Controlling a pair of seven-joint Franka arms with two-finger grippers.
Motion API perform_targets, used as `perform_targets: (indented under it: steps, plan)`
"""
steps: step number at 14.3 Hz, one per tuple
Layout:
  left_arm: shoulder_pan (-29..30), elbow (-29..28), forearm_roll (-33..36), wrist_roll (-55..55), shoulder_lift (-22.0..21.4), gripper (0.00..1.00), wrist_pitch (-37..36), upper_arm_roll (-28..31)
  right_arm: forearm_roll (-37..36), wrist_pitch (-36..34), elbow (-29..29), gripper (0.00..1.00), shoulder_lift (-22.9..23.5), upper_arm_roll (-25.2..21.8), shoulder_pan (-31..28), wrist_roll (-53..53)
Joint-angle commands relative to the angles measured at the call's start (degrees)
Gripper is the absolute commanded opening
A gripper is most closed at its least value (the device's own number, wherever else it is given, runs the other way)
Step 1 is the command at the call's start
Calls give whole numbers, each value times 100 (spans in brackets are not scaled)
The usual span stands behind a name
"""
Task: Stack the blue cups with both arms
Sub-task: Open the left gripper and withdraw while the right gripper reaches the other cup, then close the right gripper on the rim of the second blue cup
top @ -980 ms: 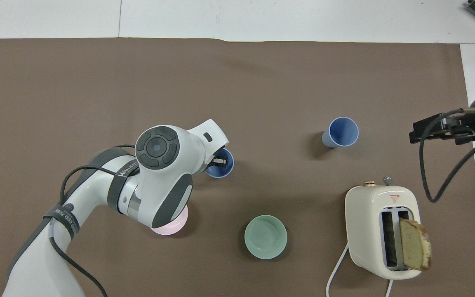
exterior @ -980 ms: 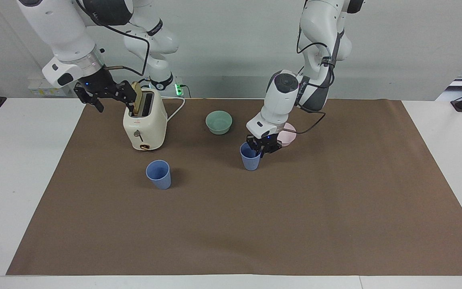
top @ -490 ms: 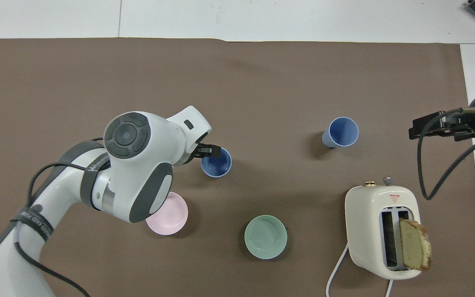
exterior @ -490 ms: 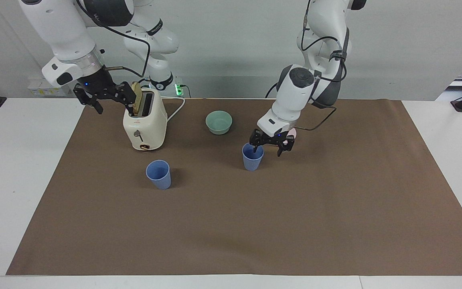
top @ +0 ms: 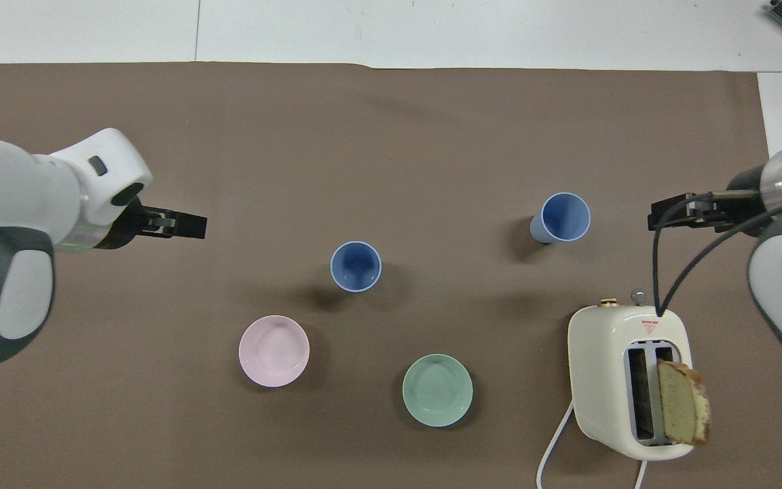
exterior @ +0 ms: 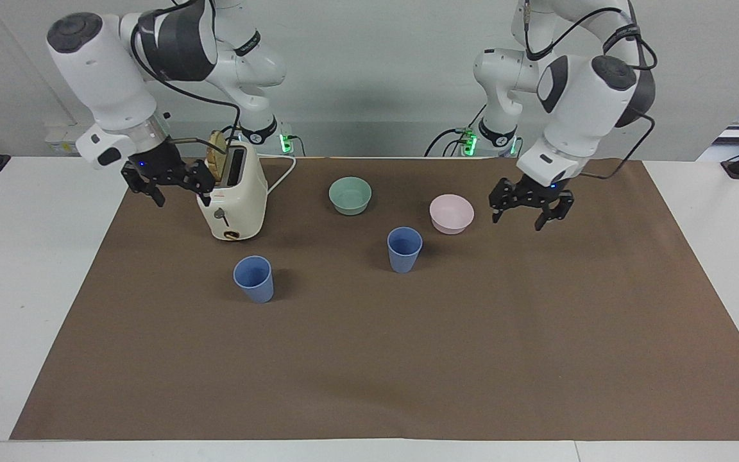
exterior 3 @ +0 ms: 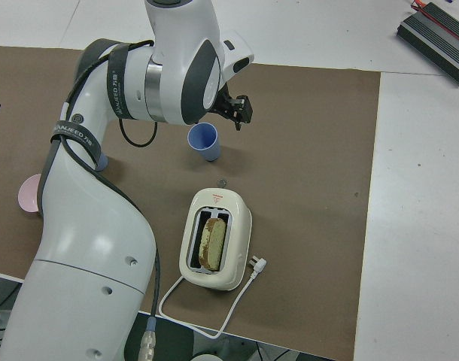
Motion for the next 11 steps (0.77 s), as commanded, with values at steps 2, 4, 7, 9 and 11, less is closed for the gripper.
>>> perform_targets:
  steps: [2, 4, 7, 9, 11]
  plan:
    - [681, 696, 554, 336, 25, 100, -829, -74, 1, 758, -264, 100, 565, 25, 166, -14]
    - [927, 1214, 555, 503, 52, 100, -1286, -74, 1, 1312, -537, 100, 679, 16, 184, 48]
    - [1051, 1935, 590, 539, 157, 100, -2068, -65, 1, 1831, -547, 100, 1092, 16, 175, 179]
    - [1060, 2393, 581, 530, 341, 100, -2561, -57, 1, 1929, -608, 100, 1276, 16, 184, 321]
    - [1052, 2544, 616, 521, 421, 100, -2660, -65, 1, 2086, -669, 100, 1373, 16, 227, 312]
